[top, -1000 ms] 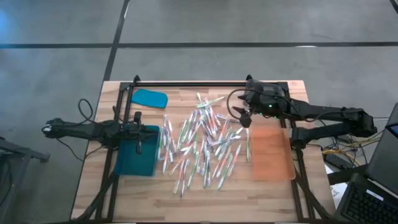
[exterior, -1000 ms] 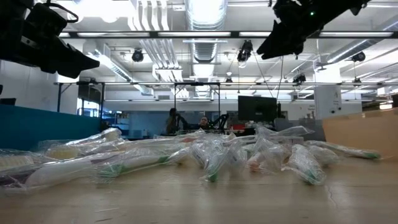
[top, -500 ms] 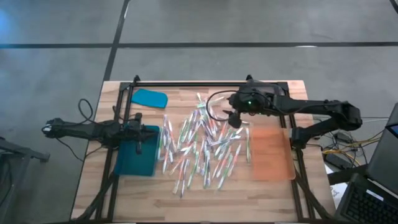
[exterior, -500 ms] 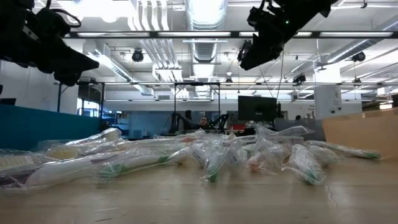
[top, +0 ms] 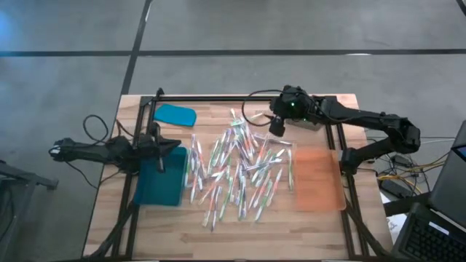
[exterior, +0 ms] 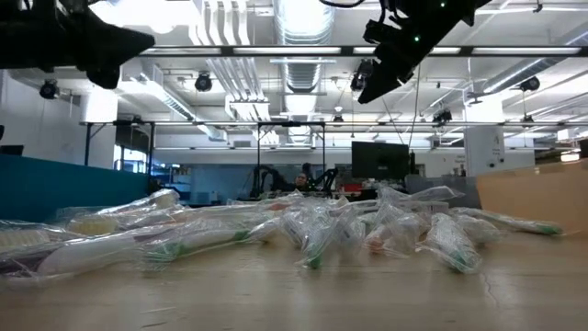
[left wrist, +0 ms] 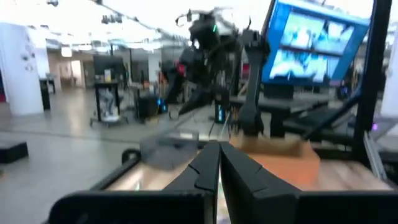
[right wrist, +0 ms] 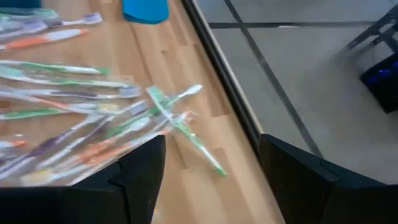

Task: Pick & Place Toothbrushes
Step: Put the green toothbrush into the black bin

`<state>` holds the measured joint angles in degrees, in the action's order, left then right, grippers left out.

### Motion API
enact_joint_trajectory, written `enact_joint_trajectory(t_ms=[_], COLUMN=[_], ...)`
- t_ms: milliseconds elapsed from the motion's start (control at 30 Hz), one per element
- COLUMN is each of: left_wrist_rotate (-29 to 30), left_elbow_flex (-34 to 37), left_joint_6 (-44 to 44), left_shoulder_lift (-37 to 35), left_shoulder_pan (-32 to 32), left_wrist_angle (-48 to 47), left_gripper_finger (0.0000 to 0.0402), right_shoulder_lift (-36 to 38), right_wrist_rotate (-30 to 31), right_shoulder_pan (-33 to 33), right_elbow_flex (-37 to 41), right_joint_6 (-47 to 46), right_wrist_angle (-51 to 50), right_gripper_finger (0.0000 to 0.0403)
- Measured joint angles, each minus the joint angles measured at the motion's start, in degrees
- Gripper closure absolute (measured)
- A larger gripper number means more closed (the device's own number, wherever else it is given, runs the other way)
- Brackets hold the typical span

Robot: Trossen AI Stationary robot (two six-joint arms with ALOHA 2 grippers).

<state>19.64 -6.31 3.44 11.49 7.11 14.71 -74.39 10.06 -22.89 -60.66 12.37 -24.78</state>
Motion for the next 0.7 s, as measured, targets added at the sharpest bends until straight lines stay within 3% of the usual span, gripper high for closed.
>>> enact_joint_trajectory(t_ms=[200,433,533,700], left_wrist_rotate=[5.6,11.3,13.7,12.1], left_elbow_flex=[0.0,0.0,0.0,0.0], left_joint_6=[2.7,2.1,1.8,0.9], left_shoulder_lift=[0.0,0.8,2.1,4.7], left_shoulder_pan=[0.0,-0.4,-1.9,-5.9], left_wrist_angle=[3.3,1.7,-0.4,-0.7], left_gripper_finger=[0.0383,0.0383,0.0383,0.0383], right_shoulder_lift=[0.0,0.0,0.0,0.0], right_wrist_rotate=[-0.4,-9.3,-10.4,-10.5], right_shoulder_pan=[-3.9,-6.8,-7.2,-7.3], right_elbow_flex=[0.3,0.2,0.1,0.4], right_joint_6=[3.5,5.6,4.2,3.0], right_wrist_angle=[-0.2,-0.9,-3.3,-6.7], right_gripper_finger=[0.0167,0.0156,0.0147,0.0133])
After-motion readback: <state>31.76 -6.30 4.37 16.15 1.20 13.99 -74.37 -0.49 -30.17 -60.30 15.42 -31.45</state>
